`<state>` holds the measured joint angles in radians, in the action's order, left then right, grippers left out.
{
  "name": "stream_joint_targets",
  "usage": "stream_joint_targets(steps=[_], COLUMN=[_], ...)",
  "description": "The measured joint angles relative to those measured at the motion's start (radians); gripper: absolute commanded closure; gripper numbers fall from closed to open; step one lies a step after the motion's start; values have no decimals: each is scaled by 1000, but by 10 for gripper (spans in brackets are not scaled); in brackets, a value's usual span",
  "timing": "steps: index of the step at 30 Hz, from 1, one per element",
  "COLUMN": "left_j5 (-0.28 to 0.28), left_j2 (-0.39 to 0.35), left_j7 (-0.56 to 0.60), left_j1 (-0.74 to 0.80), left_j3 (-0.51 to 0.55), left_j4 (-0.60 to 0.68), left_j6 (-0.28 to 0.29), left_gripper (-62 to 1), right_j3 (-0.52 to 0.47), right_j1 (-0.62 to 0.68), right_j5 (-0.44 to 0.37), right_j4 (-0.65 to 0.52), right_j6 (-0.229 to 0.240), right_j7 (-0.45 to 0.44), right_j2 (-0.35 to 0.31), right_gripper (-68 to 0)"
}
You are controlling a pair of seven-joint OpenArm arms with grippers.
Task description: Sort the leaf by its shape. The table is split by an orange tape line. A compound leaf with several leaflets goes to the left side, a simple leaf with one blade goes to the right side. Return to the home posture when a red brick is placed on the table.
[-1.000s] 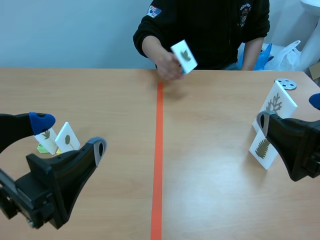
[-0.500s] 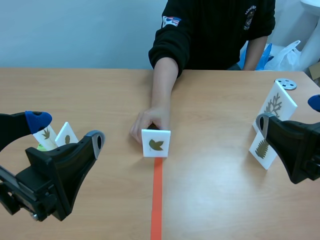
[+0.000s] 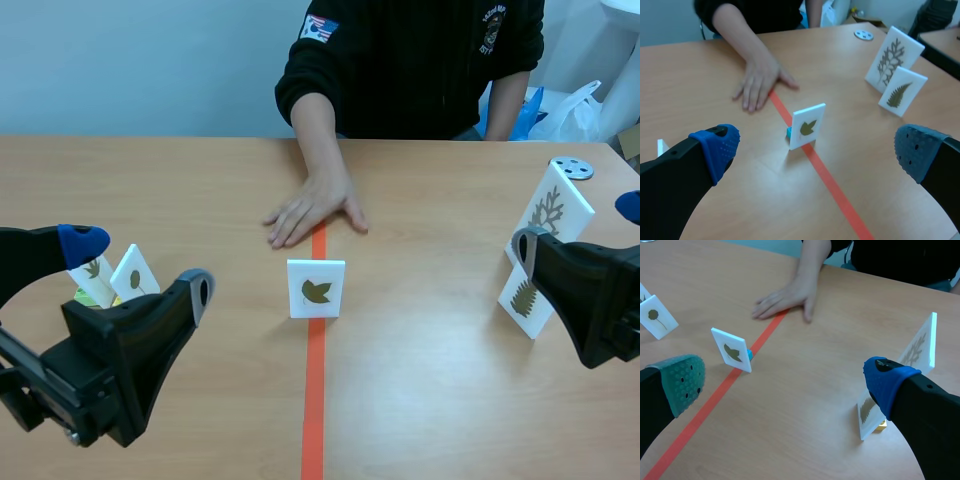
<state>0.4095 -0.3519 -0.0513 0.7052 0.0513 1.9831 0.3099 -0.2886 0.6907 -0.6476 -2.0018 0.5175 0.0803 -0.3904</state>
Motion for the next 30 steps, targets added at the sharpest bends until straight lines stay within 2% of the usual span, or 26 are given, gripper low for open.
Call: stream_joint_targets(steps=[3, 5, 9, 12, 15, 18, 20, 25, 30], left_j5=[-2, -29, -43, -53, -124, -156, -188, -224, -235], left_j2=[0, 0, 0, 0, 0, 2, 17, 83, 130], left_j7=[-5, -5, 2, 52, 89, 118, 147, 196, 269], left_j1=[-41, -74, -148, -212, -294, -372, -416, -516, -595], left_j3=[-25, -43, -91, -143, -201, -245, -257, -270, -299], left_j4=[-31, -70, -188, -291, -389, -480, -543, -716, -865], left_j6=[1, 11, 43, 58, 59, 58, 57, 50, 44], left_gripper=[-623, -623, -623, -623, -623, -623, -623, -623, -623], right_j3=[0, 0, 0, 0, 0, 0, 0, 0, 0], right_j1=[0, 0, 0, 0, 0, 0, 0, 0, 0], right_j5=[0, 0, 0, 0, 0, 0, 0, 0, 0], right_j4=[0, 0, 0, 0, 0, 0, 0, 0, 0], right_j6=[0, 0, 0, 0, 0, 0, 0, 0, 0], right_j7=[0, 0, 0, 0, 0, 0, 0, 0, 0], right_j2=[0, 0, 0, 0, 0, 0, 0, 0, 0], right_gripper=[-679, -679, -679, -679, -679, -679, -679, -679, -679])
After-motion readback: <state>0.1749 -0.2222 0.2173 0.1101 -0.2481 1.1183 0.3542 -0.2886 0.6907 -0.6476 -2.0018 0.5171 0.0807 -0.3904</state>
